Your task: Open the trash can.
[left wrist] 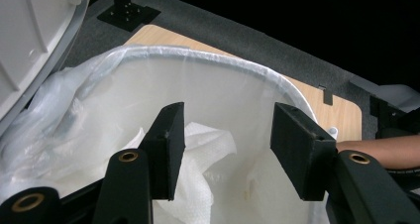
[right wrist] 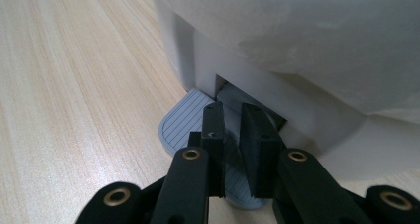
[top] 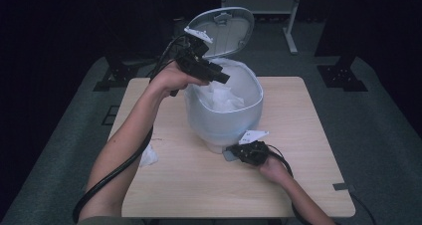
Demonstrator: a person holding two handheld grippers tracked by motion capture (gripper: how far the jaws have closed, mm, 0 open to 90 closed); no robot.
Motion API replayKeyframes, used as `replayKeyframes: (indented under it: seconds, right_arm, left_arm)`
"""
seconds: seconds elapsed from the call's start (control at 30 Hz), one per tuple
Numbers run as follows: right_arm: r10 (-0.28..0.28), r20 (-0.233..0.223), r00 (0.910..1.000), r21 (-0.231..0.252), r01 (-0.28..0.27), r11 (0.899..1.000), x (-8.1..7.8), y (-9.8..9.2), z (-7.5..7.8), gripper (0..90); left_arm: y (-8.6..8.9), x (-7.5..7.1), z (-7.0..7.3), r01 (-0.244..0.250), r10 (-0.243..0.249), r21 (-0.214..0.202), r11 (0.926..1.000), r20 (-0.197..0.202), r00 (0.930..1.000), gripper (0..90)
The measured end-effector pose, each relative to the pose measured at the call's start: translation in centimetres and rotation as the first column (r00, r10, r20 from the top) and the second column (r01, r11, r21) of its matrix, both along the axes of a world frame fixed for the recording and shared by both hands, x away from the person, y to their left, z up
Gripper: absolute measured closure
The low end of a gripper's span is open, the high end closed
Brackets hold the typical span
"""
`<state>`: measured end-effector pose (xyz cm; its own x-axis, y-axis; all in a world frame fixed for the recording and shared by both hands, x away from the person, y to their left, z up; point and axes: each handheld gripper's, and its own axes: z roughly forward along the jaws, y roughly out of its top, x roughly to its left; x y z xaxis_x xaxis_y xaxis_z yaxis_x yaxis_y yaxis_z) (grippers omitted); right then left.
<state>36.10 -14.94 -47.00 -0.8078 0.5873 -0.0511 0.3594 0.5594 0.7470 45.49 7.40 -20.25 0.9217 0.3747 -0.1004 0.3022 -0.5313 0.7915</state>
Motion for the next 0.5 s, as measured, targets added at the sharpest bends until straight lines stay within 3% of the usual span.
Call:
replayKeyframes:
  seconds: [0.5]
  right_arm:
    - [-0.003, -0.001, 1.0, -0.003, 0.003, 1.0, 0.0, 0.0, 0.0, 80.1]
  left_arm:
    - [2.9, -1.6, -0.4, -0.013, 0.013, -0.027, 0.9995, -0.006, 0.9999, 42.0]
